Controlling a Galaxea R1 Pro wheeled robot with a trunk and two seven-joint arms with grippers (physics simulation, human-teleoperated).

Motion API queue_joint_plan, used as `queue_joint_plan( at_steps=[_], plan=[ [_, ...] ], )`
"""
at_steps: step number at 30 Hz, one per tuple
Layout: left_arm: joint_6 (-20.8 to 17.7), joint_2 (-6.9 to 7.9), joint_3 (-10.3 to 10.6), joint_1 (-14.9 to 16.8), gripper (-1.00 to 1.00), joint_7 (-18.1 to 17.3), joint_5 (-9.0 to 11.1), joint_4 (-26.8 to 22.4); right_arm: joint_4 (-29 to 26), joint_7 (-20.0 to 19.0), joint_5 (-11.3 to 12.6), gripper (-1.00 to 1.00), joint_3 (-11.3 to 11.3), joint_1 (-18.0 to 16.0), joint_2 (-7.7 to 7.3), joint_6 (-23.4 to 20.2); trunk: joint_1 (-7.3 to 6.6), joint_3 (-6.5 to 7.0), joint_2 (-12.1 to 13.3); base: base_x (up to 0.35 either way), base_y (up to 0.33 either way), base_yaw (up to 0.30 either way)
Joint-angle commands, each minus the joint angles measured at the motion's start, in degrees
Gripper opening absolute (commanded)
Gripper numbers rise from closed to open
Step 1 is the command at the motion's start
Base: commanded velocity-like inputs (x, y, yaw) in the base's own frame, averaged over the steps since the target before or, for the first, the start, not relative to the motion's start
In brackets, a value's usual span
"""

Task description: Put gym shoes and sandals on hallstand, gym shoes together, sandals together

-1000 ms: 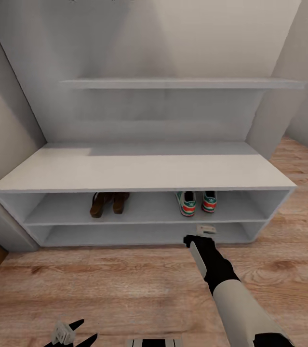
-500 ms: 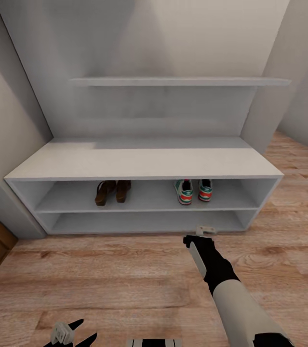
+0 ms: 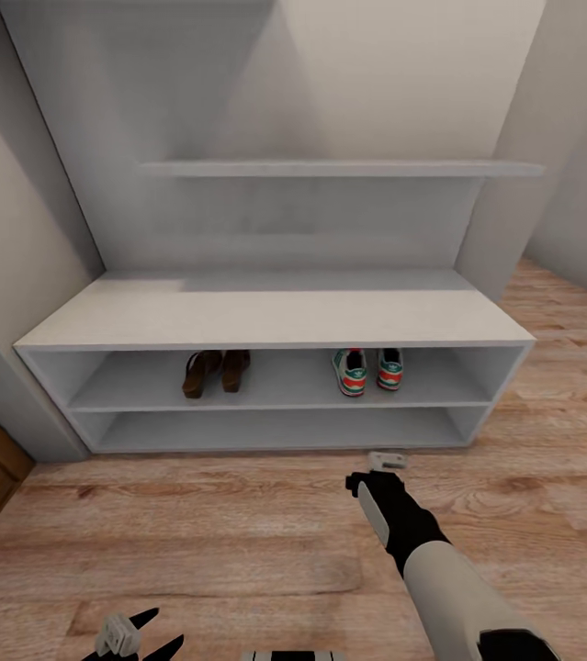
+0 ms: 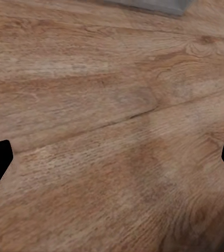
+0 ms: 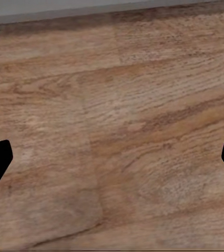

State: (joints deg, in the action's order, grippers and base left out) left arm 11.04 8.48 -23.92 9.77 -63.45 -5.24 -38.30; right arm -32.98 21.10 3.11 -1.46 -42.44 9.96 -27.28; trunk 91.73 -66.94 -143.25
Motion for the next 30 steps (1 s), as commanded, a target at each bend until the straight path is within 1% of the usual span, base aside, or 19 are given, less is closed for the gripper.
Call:
queue_joint_plan(
  at_steps=[1,2,5,11,14,18,21,22,24,28,30],
  plan=[
    [0.49,-0.05,-0.34,0.04,1.0,-0.19,-0.56,-0.02,0.58,0.22,0.32,1.0,-0.12,-0.01,0.04,0.21,-0.04,0.18,0.0,0.0,0.0,0.0],
    [0.48,-0.05,-0.4,0.03,1.0,-0.19,-0.56,-0.02,1.33,0.2,0.32,1.0,-0.12,0.01,0.04,0.65,-0.06,0.4,0.01,0.0,0.0,0.0],
    [0.49,-0.01,-0.49,-0.04,1.0,-0.19,-0.56,-0.02,2.4,0.17,0.29,1.0,-0.12,0.04,0.04,1.4,-0.72,0.94,1.22,0.0,0.0,0.0],
    [0.54,0.23,-0.66,-0.48,1.0,-0.2,-0.64,0.03,6.07,0.1,0.16,1.0,-0.01,0.08,0.04,5.0,-2.04,2.02,3.62,0.0,0.0,0.0],
    [0.55,0.51,-0.68,-0.62,1.0,-0.14,-0.7,0.05,8.15,0.09,-0.07,1.0,0.07,0.08,0.04,6.7,-2.7,2.56,4.83,0.0,0.0,0.0],
    [0.61,1.36,-0.69,-0.64,1.0,0.06,-0.73,0.21,11.07,0.09,-0.6,1.0,0.13,0.08,0.04,9.97,-3.58,3.28,6.43,0.0,0.0,0.0],
    [0.68,1.82,-0.69,-0.64,1.0,0.27,-0.73,0.52,12.89,0.03,-1.71,1.0,0.14,0.08,0.04,12.12,-4.24,3.82,7.63,0.0,0.0,0.0],
    [0.71,2.25,-0.71,-0.63,1.0,0.45,-0.74,0.75,13.99,0.06,-3.32,1.0,0.14,0.08,0.04,13.66,-4.45,3.99,8.03,0.0,0.0,0.0],
    [0.72,2.45,-0.74,-0.58,1.0,0.56,-0.78,0.95,14.51,0.08,-4.63,1.0,0.14,0.08,0.04,14.48,-4.89,4.35,8.84,0.0,0.0,0.0],
    [0.68,2.84,-0.89,-0.56,1.0,0.72,-0.81,1.07,14.81,0.08,-5.4,1.0,0.14,0.09,0.04,14.91,-5.77,5.07,10.44,0.0,0.0,0.0],
    [0.68,2.99,-1.73,-0.55,1.0,0.75,-0.84,1.09,14.89,0.08,-5.57,1.0,0.14,0.09,0.04,14.99,-6.21,5.43,11.24,0.0,0.0,0.0]
  ],
)
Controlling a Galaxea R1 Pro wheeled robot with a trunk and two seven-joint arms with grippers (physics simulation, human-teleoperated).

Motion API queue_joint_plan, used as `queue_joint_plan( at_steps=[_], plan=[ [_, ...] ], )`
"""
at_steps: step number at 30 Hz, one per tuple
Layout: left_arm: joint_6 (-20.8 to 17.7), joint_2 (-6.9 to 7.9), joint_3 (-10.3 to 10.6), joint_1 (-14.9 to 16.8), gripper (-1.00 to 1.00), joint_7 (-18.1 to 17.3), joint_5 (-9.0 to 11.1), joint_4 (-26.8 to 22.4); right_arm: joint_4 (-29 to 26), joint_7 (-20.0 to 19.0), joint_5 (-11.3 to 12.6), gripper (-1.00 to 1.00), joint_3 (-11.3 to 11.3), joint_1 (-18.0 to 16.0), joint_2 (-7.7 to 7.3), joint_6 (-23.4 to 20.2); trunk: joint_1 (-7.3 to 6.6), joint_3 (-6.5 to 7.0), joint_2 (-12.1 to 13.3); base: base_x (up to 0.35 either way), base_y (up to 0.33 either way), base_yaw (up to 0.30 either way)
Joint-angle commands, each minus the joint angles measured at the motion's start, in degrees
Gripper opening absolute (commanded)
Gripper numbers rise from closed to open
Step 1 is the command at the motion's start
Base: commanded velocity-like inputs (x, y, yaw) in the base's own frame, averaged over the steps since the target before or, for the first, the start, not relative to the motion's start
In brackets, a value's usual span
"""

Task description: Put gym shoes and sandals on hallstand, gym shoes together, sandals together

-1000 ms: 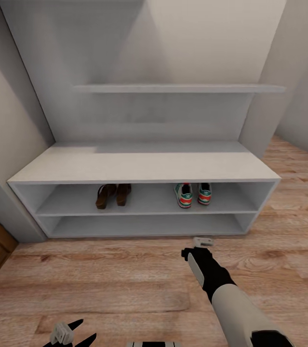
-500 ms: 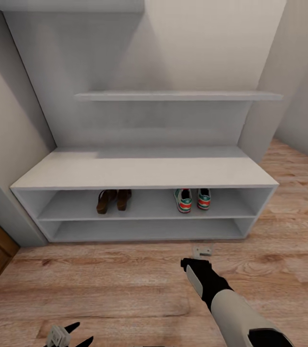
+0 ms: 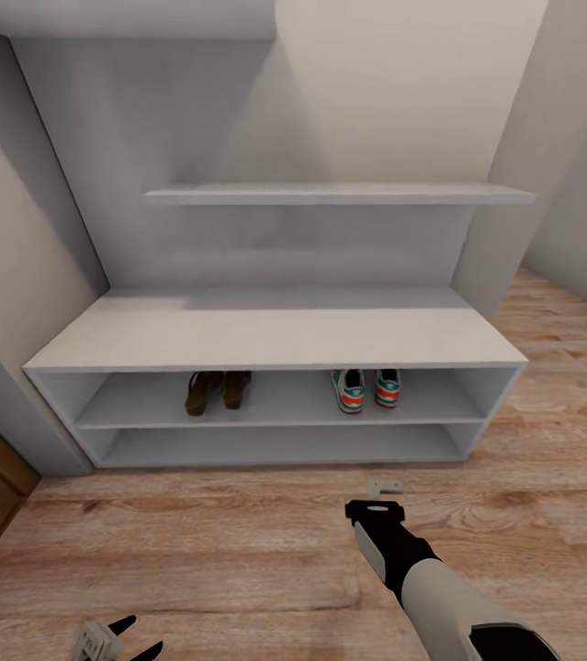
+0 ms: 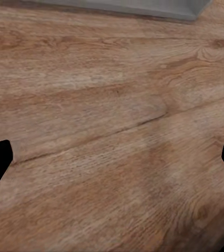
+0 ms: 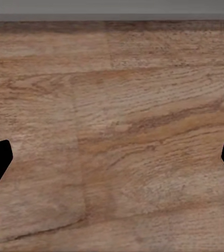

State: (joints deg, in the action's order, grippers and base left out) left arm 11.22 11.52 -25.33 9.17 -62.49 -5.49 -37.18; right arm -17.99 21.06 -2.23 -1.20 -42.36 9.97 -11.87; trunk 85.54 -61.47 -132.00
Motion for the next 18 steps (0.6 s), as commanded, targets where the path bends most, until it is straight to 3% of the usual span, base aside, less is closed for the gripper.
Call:
queue_joint_plan(
  at_steps=[1,5,18],
  plan=[
    [0.52,0.0,-1.42,0.05,1.0,-0.19,-0.63,-0.01,-0.08,0.13,-0.29,1.0,-0.12,-0.01,0.03,-0.39,-0.24,0.14,0.4,0.0,0.0,0.0],
    [0.55,0.12,-5.7,0.05,1.0,-0.25,-0.96,0.0,-0.04,0.13,-0.44,1.0,-0.1,0.0,0.03,-0.35,-1.11,0.86,2.0,0.0,0.0,0.0],
    [0.47,0.55,-7.03,0.06,1.0,-0.14,-1.1,1.06,2.28,0.13,-0.78,1.0,0.03,0.07,0.03,-0.05,-3.97,3.19,7.22,0.0,0.0,0.0]
  ],
)
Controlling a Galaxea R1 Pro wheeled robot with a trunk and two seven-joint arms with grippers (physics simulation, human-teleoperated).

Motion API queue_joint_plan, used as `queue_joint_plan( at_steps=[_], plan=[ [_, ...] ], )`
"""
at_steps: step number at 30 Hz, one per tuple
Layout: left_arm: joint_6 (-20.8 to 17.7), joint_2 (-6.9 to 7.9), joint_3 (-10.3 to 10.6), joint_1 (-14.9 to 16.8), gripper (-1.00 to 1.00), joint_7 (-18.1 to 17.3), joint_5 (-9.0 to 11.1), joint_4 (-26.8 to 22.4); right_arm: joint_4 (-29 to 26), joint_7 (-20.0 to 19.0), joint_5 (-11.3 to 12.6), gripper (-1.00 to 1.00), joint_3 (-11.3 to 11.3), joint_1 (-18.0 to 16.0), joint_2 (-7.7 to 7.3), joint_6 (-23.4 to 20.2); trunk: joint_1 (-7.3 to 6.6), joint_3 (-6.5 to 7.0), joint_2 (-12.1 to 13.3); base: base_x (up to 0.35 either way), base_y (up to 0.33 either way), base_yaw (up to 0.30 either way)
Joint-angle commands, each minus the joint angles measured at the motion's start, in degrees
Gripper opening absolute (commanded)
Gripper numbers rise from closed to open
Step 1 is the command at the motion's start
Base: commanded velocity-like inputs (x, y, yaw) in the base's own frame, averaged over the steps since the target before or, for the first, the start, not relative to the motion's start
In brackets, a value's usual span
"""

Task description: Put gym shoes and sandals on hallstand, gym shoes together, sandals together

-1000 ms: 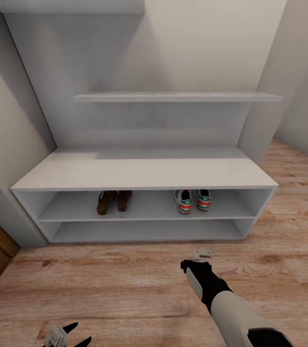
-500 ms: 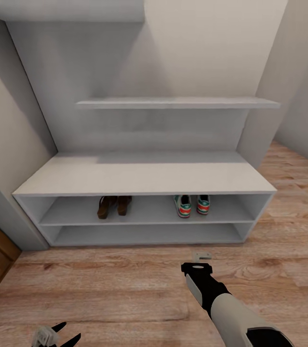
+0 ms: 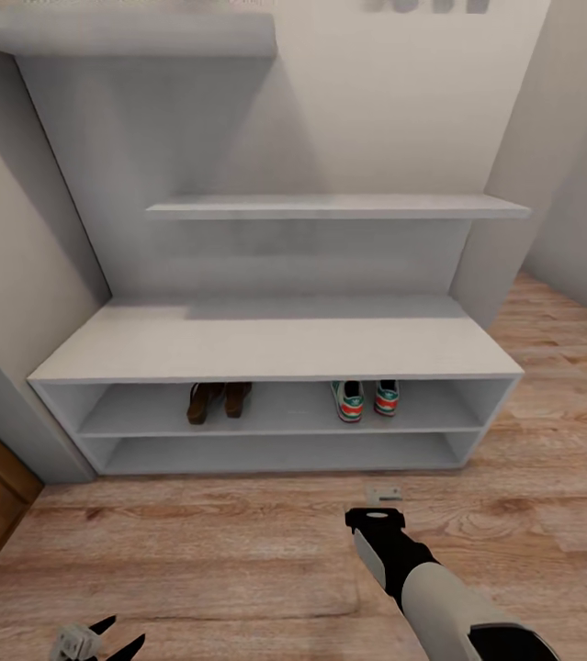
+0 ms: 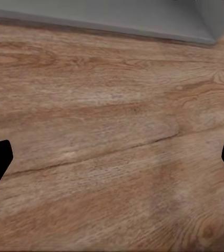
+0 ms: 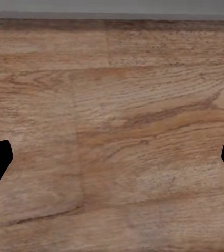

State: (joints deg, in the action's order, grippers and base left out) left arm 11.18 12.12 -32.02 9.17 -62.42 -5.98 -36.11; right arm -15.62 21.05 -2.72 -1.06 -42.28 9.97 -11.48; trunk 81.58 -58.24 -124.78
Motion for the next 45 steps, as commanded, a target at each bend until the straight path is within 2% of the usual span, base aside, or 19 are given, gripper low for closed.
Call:
queue_joint_plan(
  at_steps=[1,3,4,6,7,9,14,17,20,22,24,26,29,33,38,39,45],
  plan=[
    [0.52,0.0,-0.35,0.08,1.0,-0.18,-0.61,0.11,0.31,0.13,-0.3,1.0,-0.11,0.0,0.03,-0.24,-0.23,0.14,0.4,0.0,0.0,0.0],
    [0.51,0.2,-0.38,0.08,1.0,0.18,-0.61,0.39,1.61,0.13,-0.33,1.0,-0.1,0.0,0.03,0.99,-0.67,0.5,1.2,0.0,0.0,0.0],
    [0.51,0.51,-0.35,0.13,1.0,2.41,-0.54,0.61,5.47,0.13,-0.68,1.0,-0.12,0.0,0.03,5.61,-0.89,0.68,1.6,0.0,0.0,0.0],
    [0.54,0.55,-0.32,0.13,1.0,3.26,-0.53,0.67,6.98,0.13,-0.96,1.0,-0.13,0.02,0.03,7.48,-1.33,1.04,2.4,0.0,0.0,0.0],
    [0.59,0.59,-0.28,0.13,1.0,4.45,-0.57,0.85,9.13,0.13,-1.72,1.0,-0.1,0.1,0.03,10.47,-1.55,1.22,2.8,0.0,0.0,0.0],
    [0.72,0.61,-0.28,0.13,1.0,5.37,-0.57,1.19,10.82,0.13,-2.61,1.0,-0.09,0.2,-0.15,13.07,-1.99,1.58,3.61,0.0,0.0,0.0],
    [1.06,0.62,-0.32,0.14,1.0,7.11,-0.54,2.11,13.09,0.13,-4.95,1.0,-0.08,1.67,-2.77,18.19,-3.09,2.47,5.61,0.0,0.0,0.0],
    [1.18,0.57,-0.28,0.13,1.0,8.67,-0.56,2.43,13.58,0.13,-7.43,1.0,-0.1,5.24,-5.07,23.55,-3.75,3.01,6.81,0.0,0.0,0.0],
    [1.22,0.5,-0.27,0.14,1.0,9.01,-0.55,2.49,13.66,0.13,-8.99,1.0,-0.09,7.82,-5.92,27.45,-4.41,3.55,8.02,0.0,0.0,0.0],
    [1.47,0.52,-0.31,0.14,1.0,9.2,-0.4,2.52,13.71,-0.21,-10.94,1.0,-0.08,11.08,-6.49,33.15,-4.85,3.91,8.82,0.0,0.0,0.0],
    [1.62,0.53,-0.32,0.13,1.0,9.24,-0.33,2.53,13.73,-0.86,-11.71,1.0,-0.1,12.18,-6.64,35.31,-5.29,4.27,9.62,0.0,0.0,0.0],
    [2.0,0.54,-0.32,0.13,1.0,9.3,-0.22,2.53,13.86,-4.16,-13.01,1.0,-0.14,14.8,-7.26,39.23,-5.73,4.63,10.42,0.0,0.0,0.0],
    [2.24,0.57,-0.37,0.12,1.0,9.32,-0.19,2.76,13.92,-9.43,-13.38,1.0,-0.13,17.36,-9.05,41.72,-6.38,5.17,11.63,0.0,0.0,0.0],
    [2.39,0.61,-1.02,0.14,1.0,9.33,-0.17,3.85,13.94,-17.05,-13.41,1.0,-0.16,19.32,-11.03,43.98,-7.26,5.88,13.23,0.0,0.0,0.0],
    [2.43,0.62,-1.95,0.14,1.0,9.33,-0.23,4.37,13.95,-22.39,-13.15,1.0,-0.25,20.22,-13.24,44.83,-8.36,6.78,15.24,0.0,0.0,0.0],
    [2.44,0.67,-2.24,0.1,1.0,9.33,-0.25,4.53,13.95,-24.64,-12.98,1.0,-0.38,20.8,-14.36,45.06,-8.58,6.96,15.64,0.0,0.0,0.0],
    [3.05,1.05,-2.48,-0.38,1.0,9.33,-0.26,4.56,13.89,-25.28,-12.93,1.0,-0.45,21.05,-14.49,45.12,-9.9,8.04,18.04,0.0,0.0,0.0]
  ],
)
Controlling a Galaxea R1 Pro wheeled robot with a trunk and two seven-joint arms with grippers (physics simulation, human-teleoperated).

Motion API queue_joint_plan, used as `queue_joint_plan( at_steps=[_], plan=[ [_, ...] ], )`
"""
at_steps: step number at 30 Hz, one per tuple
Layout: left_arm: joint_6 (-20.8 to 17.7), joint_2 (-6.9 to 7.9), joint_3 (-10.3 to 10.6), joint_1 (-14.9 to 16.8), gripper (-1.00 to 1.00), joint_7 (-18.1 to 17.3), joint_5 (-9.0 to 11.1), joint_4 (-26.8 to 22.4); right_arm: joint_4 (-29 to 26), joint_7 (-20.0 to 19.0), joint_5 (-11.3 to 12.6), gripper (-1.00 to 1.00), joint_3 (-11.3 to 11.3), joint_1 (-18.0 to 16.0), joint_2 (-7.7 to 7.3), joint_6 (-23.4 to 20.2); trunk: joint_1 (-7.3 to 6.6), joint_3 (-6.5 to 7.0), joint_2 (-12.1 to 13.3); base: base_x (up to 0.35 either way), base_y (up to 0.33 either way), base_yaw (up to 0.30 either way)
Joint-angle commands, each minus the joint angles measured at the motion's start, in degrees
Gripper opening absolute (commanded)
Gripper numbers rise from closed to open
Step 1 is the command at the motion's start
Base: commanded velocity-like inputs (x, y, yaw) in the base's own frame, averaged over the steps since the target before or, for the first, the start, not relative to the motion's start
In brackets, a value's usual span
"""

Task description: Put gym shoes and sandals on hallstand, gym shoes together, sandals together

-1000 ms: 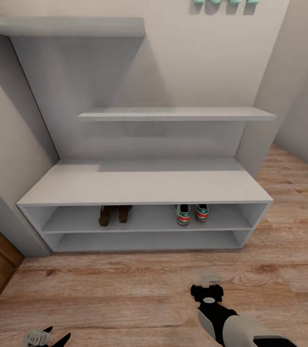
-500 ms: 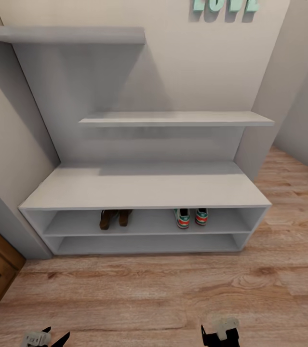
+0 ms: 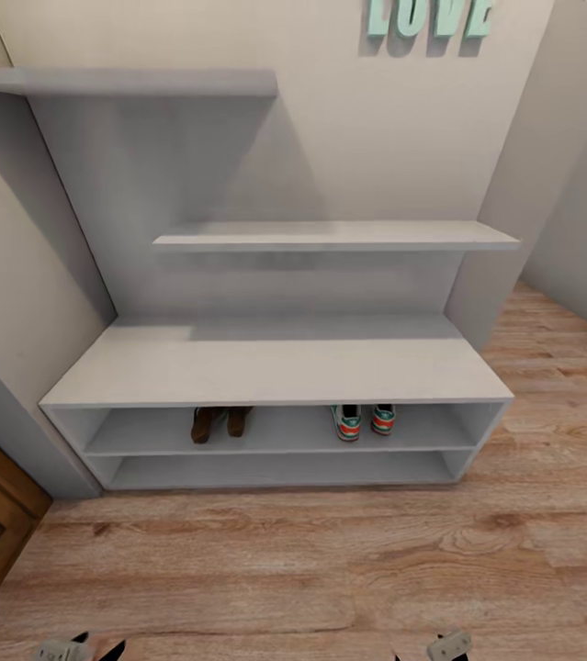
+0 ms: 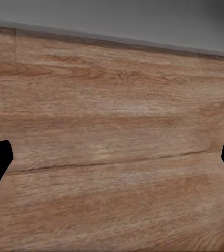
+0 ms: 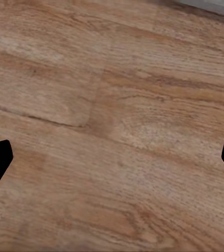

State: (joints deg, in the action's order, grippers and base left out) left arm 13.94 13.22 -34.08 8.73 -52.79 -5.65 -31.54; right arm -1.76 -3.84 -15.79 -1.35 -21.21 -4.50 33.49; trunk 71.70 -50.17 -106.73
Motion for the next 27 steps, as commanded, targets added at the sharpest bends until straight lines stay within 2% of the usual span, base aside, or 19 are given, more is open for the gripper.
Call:
queue_joint_plan(
  at_steps=[1,6,27],
  plan=[
    [0.56,0.02,-0.51,-0.01,1.0,-0.29,-0.6,-0.01,0.01,-0.39,0.14,1.0,-0.18,-0.02,0.03,0.16,-0.23,0.14,0.4,0.0,0.0,0.0],
    [2.38,0.15,-2.0,-0.33,1.0,-0.29,-0.71,-0.01,-0.01,-0.44,0.14,1.0,-0.31,0.02,0.39,0.17,-1.33,1.04,2.4,0.0,0.0,0.0],
    [2.66,-0.29,-2.18,-0.38,1.0,-0.31,-0.77,0.07,0.18,-0.22,-0.31,1.0,-0.24,0.16,0.62,-0.03,-5.94,4.81,10.82,0.0,0.0,0.0]
  ],
)
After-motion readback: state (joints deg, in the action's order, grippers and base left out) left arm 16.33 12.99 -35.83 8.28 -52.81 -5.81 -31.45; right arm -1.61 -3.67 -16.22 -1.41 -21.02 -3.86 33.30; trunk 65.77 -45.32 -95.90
